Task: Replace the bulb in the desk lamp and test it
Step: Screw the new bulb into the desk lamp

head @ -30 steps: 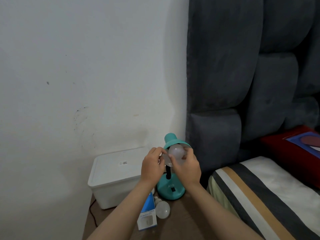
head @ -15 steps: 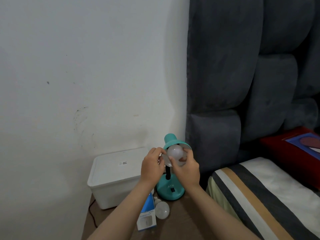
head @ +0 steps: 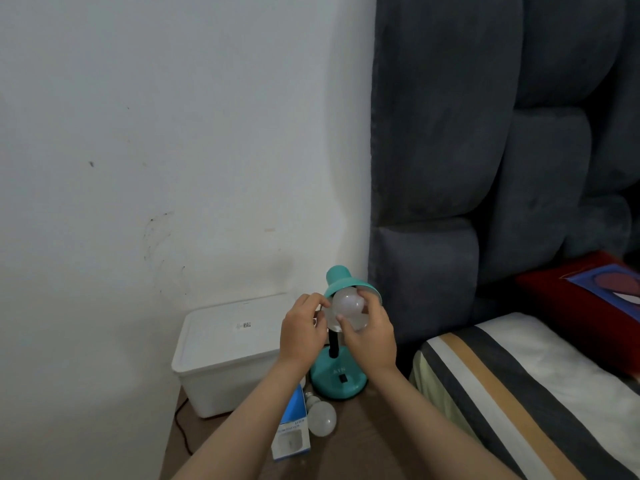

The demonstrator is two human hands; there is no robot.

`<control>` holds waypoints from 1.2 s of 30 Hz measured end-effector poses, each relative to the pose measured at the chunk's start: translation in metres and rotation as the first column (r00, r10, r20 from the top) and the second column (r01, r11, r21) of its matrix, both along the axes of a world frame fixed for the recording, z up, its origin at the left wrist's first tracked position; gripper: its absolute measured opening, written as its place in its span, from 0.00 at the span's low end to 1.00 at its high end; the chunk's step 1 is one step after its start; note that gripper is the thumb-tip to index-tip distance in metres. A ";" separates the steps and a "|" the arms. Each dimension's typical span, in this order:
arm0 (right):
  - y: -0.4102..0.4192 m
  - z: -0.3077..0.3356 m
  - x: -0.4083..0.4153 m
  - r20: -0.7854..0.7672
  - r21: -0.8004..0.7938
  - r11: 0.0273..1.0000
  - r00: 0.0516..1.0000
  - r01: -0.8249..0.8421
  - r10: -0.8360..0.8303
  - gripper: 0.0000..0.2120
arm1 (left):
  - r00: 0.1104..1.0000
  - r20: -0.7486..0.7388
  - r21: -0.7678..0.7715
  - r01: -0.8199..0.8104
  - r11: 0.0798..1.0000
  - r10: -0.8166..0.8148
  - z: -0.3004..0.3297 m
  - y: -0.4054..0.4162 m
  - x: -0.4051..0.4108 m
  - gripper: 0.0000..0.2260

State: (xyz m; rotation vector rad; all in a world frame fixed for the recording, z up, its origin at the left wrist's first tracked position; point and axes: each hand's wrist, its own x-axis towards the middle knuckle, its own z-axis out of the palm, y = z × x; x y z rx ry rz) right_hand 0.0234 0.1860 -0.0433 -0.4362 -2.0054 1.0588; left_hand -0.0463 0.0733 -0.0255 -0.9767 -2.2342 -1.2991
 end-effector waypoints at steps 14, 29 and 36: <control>-0.003 0.002 -0.002 0.004 0.002 1.000 0.999 0.031 -0.031 0.23 | 1.000 -0.009 0.006 -0.004 1.000 0.004 -0.002 0.002 0.002 0.10; -0.006 -0.001 -0.006 -0.003 0.107 0.993 0.999 0.055 -0.054 0.23 | 1.000 0.009 0.035 -0.001 0.999 0.000 0.000 0.000 0.003 0.10; -0.003 0.000 -0.007 -0.051 0.025 0.995 0.994 0.095 -0.094 0.26 | 1.000 -0.002 0.020 -0.003 1.000 0.003 0.001 0.000 0.005 0.09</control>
